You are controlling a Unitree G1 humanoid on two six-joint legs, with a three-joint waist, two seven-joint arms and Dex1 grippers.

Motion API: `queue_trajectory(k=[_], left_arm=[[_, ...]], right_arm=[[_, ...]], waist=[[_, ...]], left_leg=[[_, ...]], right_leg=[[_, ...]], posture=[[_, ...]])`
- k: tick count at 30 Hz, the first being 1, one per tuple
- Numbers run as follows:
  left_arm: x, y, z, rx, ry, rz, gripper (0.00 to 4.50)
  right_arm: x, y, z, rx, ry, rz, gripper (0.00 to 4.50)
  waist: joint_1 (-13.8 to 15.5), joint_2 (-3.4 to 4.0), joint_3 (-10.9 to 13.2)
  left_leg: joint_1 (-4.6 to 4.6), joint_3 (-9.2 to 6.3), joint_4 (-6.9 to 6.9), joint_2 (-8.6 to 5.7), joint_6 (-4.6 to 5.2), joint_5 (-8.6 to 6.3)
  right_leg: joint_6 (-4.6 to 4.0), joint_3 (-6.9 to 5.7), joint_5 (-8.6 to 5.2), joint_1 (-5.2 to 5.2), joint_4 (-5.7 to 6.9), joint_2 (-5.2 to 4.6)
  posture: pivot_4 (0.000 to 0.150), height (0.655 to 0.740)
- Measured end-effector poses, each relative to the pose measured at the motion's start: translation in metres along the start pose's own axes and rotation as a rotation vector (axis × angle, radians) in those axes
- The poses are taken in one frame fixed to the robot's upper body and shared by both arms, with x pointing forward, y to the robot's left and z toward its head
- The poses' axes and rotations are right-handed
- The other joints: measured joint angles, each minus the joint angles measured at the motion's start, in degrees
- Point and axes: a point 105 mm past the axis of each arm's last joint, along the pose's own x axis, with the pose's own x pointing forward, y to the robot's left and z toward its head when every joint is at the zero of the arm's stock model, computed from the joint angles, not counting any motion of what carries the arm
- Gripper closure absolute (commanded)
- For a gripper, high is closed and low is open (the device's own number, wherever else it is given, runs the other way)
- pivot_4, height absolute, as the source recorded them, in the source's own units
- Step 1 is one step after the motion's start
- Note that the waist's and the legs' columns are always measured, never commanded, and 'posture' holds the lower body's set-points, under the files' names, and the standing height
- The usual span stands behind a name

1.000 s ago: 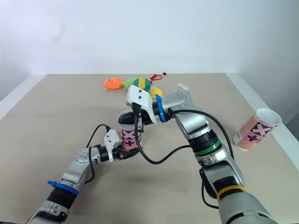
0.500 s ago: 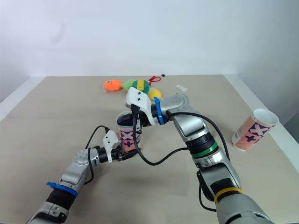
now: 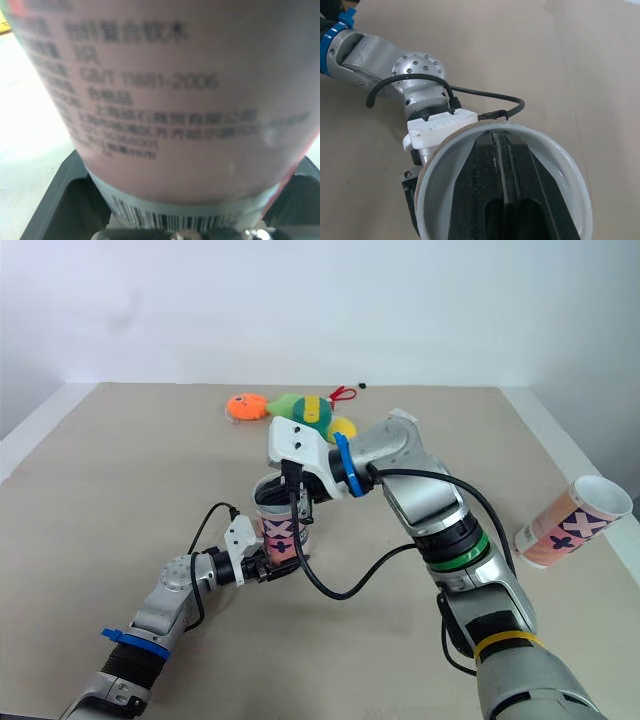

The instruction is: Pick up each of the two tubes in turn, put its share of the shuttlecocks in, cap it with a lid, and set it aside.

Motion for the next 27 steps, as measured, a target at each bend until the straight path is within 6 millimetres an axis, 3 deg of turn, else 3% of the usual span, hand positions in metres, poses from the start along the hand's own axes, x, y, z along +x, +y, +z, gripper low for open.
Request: queue_trajectory(k=[14, 20, 27], left_arm=[[0.007, -0.002, 0.012, 0.029, -0.028, -0.032, 1.27], [0.01, -0.003, 0.014, 0.037, -0.033, -0.042, 1.27], [0.014, -0.005, 0.016, 0.045, -0.032, -0.052, 1.27]], right_arm=[[-0.017, -0.001, 0.016, -0.1, 0.086, 0.018, 4.45], [-0.025, -0.003, 0.02, -0.152, 0.132, 0.011, 4.45], [-0.035, -0.005, 0.043, -0.279, 0.141, -0.008, 4.45]], waist=[[1.35, 0.27, 1.17], [1.54, 0.25, 1.2], [1.58, 0.23, 1.36]], left_leg=[[-1.08, -0.27, 0.22, -0.15, 0.14, 0.09], [-1.58, -0.34, 0.4, -0.22, 0.16, 0.11], [-1.7, -0.43, 0.51, -0.41, 0.17, 0.11]], right_leg=[[0.35, -0.36, 0.29, -0.71, -0.09, -0.11], [0.11, -0.35, 0.55, -1.01, -0.09, -0.08], [0.26, -0.39, 0.53, -1.05, -0.1, -0.2]], posture=[[0.15, 0.74], [0.15, 0.74], [0.15, 0.74]])
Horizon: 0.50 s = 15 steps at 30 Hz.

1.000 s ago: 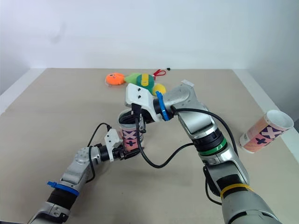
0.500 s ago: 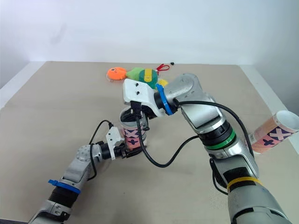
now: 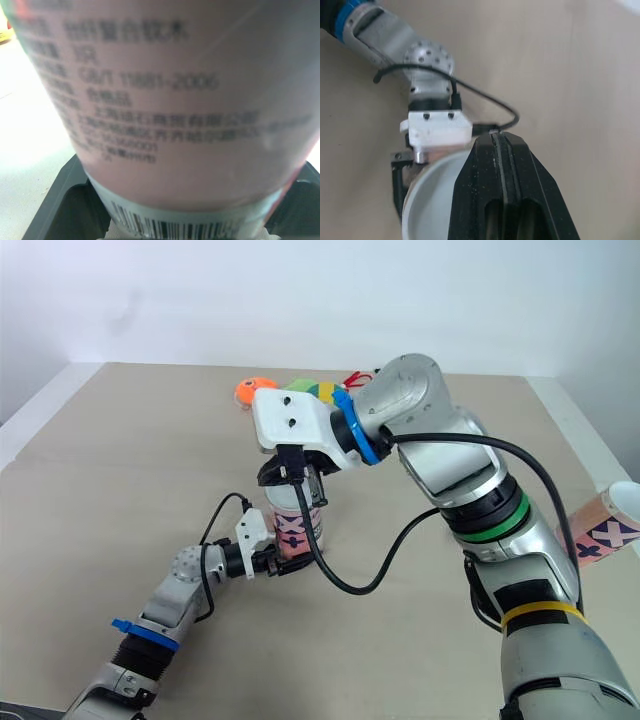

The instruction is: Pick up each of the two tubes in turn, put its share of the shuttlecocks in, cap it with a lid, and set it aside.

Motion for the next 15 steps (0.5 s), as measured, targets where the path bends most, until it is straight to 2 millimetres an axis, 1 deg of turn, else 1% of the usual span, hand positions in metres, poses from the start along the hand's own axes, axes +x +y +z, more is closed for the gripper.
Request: queue_trajectory(k=[7, 11, 15], left_arm=[[0.001, -0.001, -0.001, -0.003, 0.0, 0.003, 1.27], [0.001, -0.001, -0.001, -0.004, 0.0, 0.006, 1.27], [0.001, -0.001, -0.001, -0.004, 0.0, 0.006, 1.27]], right_arm=[[-0.015, -0.003, -0.003, -0.037, 0.054, -0.029, 4.45], [-0.025, -0.005, -0.013, -0.061, 0.125, -0.046, 4.45], [-0.022, -0.001, -0.017, -0.066, 0.148, -0.014, 4.45]], waist=[[0.01, -0.02, 0.02], [0.01, -0.03, 0.03], [0.01, -0.03, 0.02]], left_leg=[[-0.03, 0.01, 0.04, -0.15, 0.0, 0.0], [-0.03, 0.03, 0.06, -0.21, 0.0, 0.0], [-0.03, 0.01, 0.06, -0.24, 0.01, 0.01]], right_leg=[[0.12, 0.01, 0.03, 0.02, 0.0, -0.16], [0.15, 0.02, 0.03, 0.02, 0.0, -0.19], [0.15, 0.01, 0.04, 0.03, 0.0, -0.18]], posture=[[0.15, 0.74], [0.15, 0.74], [0.15, 0.74]])
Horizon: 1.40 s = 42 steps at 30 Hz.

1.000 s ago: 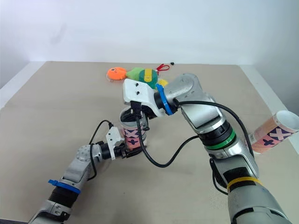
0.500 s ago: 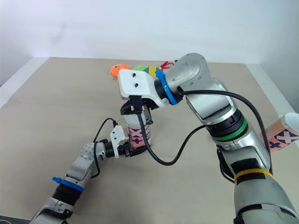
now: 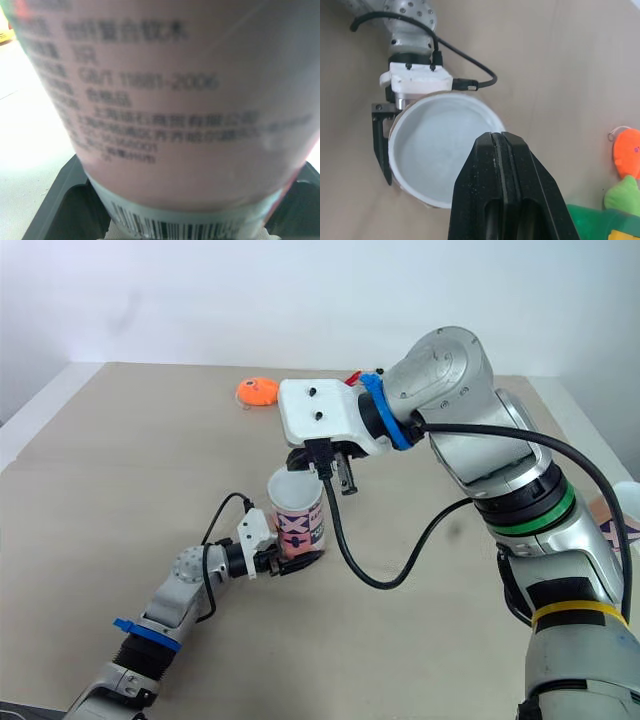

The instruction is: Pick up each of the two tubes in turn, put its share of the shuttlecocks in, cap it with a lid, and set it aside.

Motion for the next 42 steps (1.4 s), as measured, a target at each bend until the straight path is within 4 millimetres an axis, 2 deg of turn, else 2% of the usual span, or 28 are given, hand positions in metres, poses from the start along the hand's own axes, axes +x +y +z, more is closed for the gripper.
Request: queue_trajectory(k=[5, 21, 25, 27, 42], left_arm=[[0.0, -0.001, 0.0, 0.0, 0.002, -0.003, 1.27], [0.001, 0.001, -0.003, -0.009, 0.011, 0.006, 1.27], [0.0, 0.001, -0.005, -0.015, 0.016, 0.009, 1.27], [0.0, 0.001, -0.007, -0.021, 0.021, 0.01, 1.27], [-0.003, 0.0, -0.018, -0.048, 0.05, 0.013, 1.27]], right_arm=[[0.014, 0.013, -0.01, 0.032, 0.019, 0.064, 4.45], [0.026, 0.015, -0.011, 0.044, 0.019, 0.062, 4.45], [0.031, 0.016, -0.013, 0.07, 0.006, 0.07, 4.45], [0.033, 0.017, -0.016, 0.086, 0.003, 0.076, 4.45], [0.05, 0.022, -0.026, 0.181, -0.025, 0.109, 4.45]], waist=[[0.0, -0.01, 0.0], [-0.08, 0.04, -0.35], [-0.11, 0.04, -0.52], [-0.13, 0.02, -0.59], [-0.2, -0.26, -2.33]], left_leg=[[-0.01, 0.02, 0.05, -0.02, 0.0, 0.0], [0.26, -0.01, 0.11, -0.03, 0.01, 0.0], [0.51, 0.0, 0.08, 0.02, 0.02, -0.01], [0.88, 0.01, -0.01, 0.07, 0.02, -0.04], [1.82, 0.08, -0.5, 0.39, -0.17, -0.22]], right_leg=[[0.04, 0.02, 0.02, 0.05, 0.0, -0.06], [0.02, 0.0, 0.03, 0.29, 0.0, 0.03], [0.0, -0.01, -0.02, 0.47, 0.0, 0.07], [0.27, -0.02, -0.3, 0.82, 0.0, 0.07], [-0.29, -0.08, -0.83, 1.37, 0.0, 0.14]], posture=[[0.15, 0.74], [0.15, 0.74], [0.15, 0.74], [0.15, 0.74], [0.15, 0.74]])
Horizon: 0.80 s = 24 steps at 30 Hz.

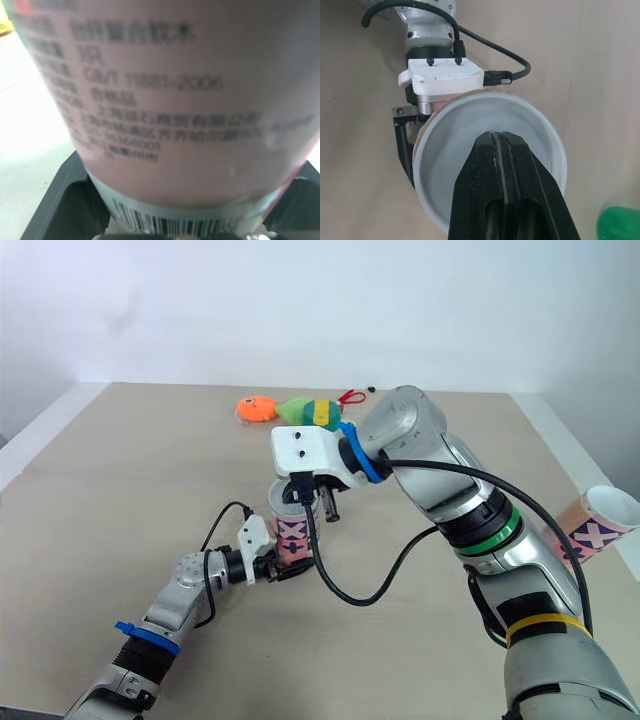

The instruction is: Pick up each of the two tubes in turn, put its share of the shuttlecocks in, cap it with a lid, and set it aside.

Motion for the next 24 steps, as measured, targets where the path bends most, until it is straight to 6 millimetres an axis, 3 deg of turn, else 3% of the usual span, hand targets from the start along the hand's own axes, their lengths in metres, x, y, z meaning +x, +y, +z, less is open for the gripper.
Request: queue_trajectory(k=[11, 18, 24], left_arm=[[-0.001, 0.0, -0.001, -0.002, 0.002, 0.0, 1.27], [0.003, -0.001, 0.009, 0.025, -0.024, -0.02, 1.27], [0.008, -0.001, 0.016, 0.035, -0.043, -0.031, 1.27]], right_arm=[[-0.003, -0.001, 0.004, -0.004, -0.006, 0.002, 4.45], [-0.015, 0.002, 0.024, -0.099, -0.001, 0.039, 4.45], [-0.028, -0.005, 0.027, -0.186, 0.051, 0.005, 4.45]], waist=[[0.01, 0.1, -0.06], [0.17, 0.21, 1.05], [0.23, 0.3, 1.99]], left_leg=[[0.08, -0.02, -0.05, 0.17, -0.07, -0.09], [-0.67, -0.16, 0.1, -0.06, -0.05, -0.07], [-1.03, -0.26, 0.38, -0.38, 0.03, -0.03]], right_leg=[[-0.1, 0.01, -0.11, 0.04, 0.0, 0.2], [0.32, 0.01, 0.14, -0.43, 0.0, 0.07], [0.25, -0.06, 0.42, -0.56, 0.0, -0.22]], posture=[[0.15, 0.74], [0.15, 0.74], [0.15, 0.74]])
